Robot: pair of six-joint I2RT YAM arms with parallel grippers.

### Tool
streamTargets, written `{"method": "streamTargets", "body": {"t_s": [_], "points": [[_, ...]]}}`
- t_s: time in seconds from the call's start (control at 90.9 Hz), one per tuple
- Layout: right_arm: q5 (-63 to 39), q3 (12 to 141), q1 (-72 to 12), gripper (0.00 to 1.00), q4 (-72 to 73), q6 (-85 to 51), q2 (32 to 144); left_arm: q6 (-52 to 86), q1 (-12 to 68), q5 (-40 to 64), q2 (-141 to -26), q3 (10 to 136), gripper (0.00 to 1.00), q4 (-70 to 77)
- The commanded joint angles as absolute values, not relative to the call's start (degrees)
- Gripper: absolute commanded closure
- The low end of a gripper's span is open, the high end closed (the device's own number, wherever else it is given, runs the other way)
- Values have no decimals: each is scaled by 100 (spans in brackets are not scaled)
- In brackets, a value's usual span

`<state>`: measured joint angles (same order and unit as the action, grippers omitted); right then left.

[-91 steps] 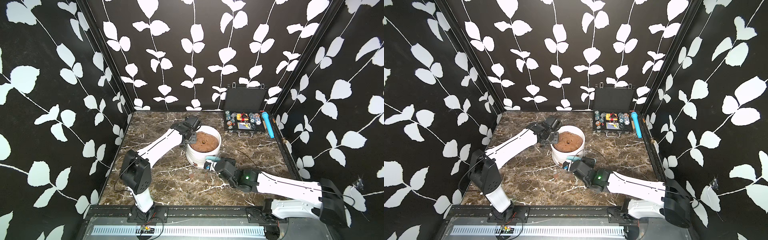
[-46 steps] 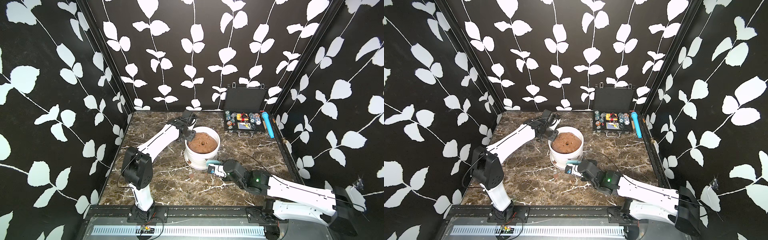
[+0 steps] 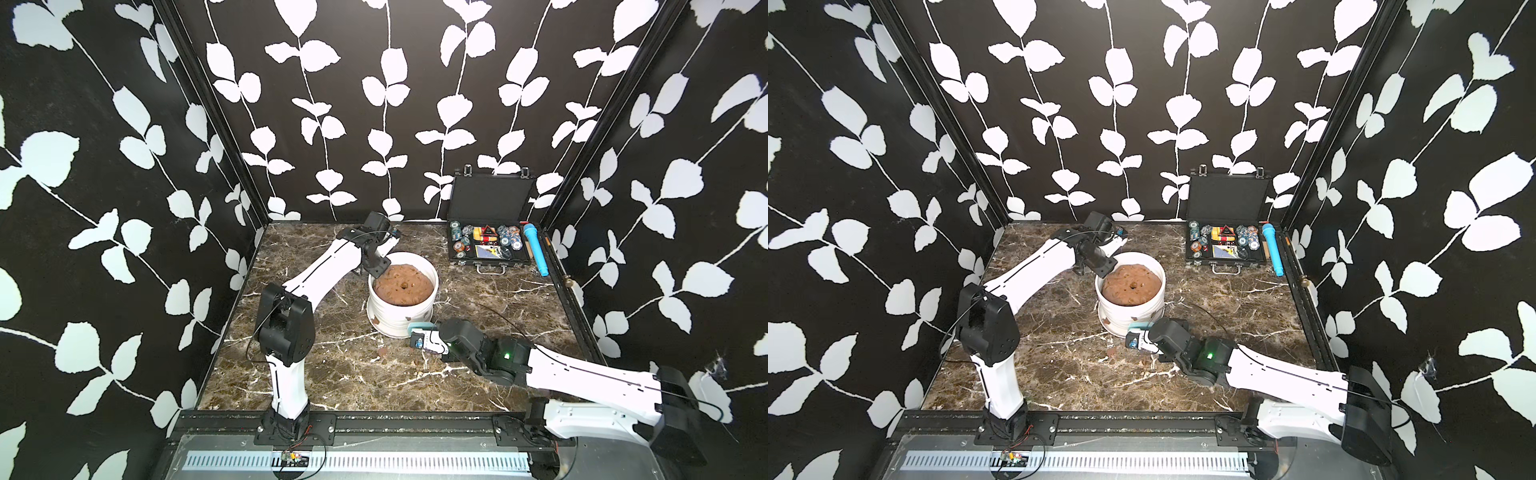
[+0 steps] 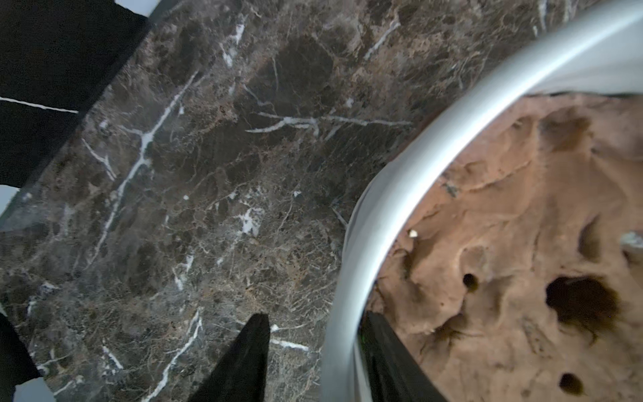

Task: Scrub the dried mud off the ceramic pot
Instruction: Rotate the pot on the tray.

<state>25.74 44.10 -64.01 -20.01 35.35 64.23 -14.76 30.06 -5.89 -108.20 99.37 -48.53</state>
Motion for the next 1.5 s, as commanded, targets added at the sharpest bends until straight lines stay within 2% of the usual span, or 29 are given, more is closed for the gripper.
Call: {"method": "streamTargets", "body": {"t_s": [0.0,0.099,0.198,0.308,0.363,0.418,0.561,0.759,1.001,1.276,1.485], "points": [[2598,4568,-6392,100,-2051,3497,6455,-1196,2978,-682,-10540,10403,49,-5336],[2594,4653,-6392,100,-2112,3498,6531,-380,2979,-829,-10373,10638,41,-5742],[2624,4751,-6388,100,-2206,3473,6564,1217,3013,-1131,-10046,10499,41,-6112],[2705,4796,-6373,100,-2240,3472,6561,3251,3464,-1841,-9458,9900,39,-6269],[2687,4807,-6372,100,-2246,3469,6560,3984,3688,-1786,-9288,9719,32,-6271],[2682,4845,-6379,100,-2265,3444,6556,4699,3814,-1849,-9244,9654,31,-6448],[2689,4886,-6361,100,-2284,3449,6456,5669,3975,-1785,-9277,9223,31,-6473],[2687,4954,-6334,100,-2374,3505,6359,6086,4296,-1807,-9679,9307,33,-6507],[2580,5052,-6227,100,-2548,3729,6438,6330,4482,-1734,-9758,9031,46,-6509],[2403,5135,-6183,100,-2540,3934,6612,6192,4482,-1833,-9797,8901,77,-6388],[2199,5324,-6250,100,-2610,3990,6825,5795,4467,-2010,-10082,9342,91,-6586]]}}
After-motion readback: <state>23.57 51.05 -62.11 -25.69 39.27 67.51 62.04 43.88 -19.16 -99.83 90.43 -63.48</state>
